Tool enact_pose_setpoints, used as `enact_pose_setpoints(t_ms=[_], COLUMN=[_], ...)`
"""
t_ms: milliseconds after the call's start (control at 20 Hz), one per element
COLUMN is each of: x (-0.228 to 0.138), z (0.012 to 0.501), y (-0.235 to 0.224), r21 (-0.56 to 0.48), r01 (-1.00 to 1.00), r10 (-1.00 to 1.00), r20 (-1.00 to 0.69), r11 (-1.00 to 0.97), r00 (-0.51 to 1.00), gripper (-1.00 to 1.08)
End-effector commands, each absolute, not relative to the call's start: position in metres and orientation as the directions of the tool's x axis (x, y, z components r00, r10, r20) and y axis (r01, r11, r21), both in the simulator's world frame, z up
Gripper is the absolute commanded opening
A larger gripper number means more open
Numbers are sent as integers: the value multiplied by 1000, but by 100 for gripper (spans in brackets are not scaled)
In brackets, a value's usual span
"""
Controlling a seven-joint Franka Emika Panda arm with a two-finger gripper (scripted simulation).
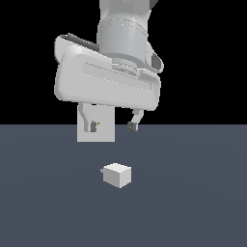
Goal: Plug the charger into the wall socket.
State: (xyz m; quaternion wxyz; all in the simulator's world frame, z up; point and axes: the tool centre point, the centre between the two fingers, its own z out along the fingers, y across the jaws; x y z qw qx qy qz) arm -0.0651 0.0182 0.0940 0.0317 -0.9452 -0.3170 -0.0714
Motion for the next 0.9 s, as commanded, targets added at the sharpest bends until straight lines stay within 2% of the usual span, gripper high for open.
enact_pose_setpoints(t_ms=[0, 850], x=[-70, -86], z=[87, 62], y=[17, 11], r21=[-11, 0], r01=[642, 758], r10=[632, 743], r20=[165, 195], r11=[-766, -652], r00=[757, 640], gripper=[100, 100])
